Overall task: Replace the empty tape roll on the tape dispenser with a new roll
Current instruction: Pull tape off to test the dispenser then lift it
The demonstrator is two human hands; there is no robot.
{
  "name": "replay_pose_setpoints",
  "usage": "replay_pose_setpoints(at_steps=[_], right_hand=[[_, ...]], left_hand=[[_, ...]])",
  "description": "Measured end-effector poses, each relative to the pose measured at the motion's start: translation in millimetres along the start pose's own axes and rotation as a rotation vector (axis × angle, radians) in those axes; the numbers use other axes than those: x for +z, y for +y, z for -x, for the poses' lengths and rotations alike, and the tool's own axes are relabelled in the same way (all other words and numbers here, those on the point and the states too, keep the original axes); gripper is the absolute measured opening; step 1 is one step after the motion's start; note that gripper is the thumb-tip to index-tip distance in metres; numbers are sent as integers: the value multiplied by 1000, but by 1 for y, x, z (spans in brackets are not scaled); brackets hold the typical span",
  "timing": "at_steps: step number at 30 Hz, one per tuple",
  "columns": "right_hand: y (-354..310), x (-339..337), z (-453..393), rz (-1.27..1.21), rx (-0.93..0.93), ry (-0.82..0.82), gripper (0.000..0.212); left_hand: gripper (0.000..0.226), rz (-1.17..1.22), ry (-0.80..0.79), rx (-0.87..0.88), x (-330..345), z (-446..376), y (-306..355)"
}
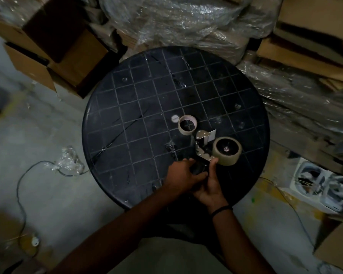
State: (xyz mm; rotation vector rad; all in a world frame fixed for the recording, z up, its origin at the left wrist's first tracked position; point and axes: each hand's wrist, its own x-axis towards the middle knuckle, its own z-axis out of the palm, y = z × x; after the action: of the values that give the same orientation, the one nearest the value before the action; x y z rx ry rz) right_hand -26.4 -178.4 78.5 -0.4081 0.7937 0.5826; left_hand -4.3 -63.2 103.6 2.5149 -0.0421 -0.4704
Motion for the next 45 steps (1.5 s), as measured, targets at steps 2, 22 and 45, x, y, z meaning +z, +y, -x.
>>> replay_pose_setpoints(at_steps=[2,22,45], right_hand=[[-10,5,-3,10,-68,-50,76],[-30,-48,-59,848,-339,404,19],[-7,-65,-65,1452,-123,670,49]], left_hand=[[59,9,62,144,6,-5,2],[120,-577,-567,49,68,-25,-99],[112,-637,-566,100,63,-35,-95]])
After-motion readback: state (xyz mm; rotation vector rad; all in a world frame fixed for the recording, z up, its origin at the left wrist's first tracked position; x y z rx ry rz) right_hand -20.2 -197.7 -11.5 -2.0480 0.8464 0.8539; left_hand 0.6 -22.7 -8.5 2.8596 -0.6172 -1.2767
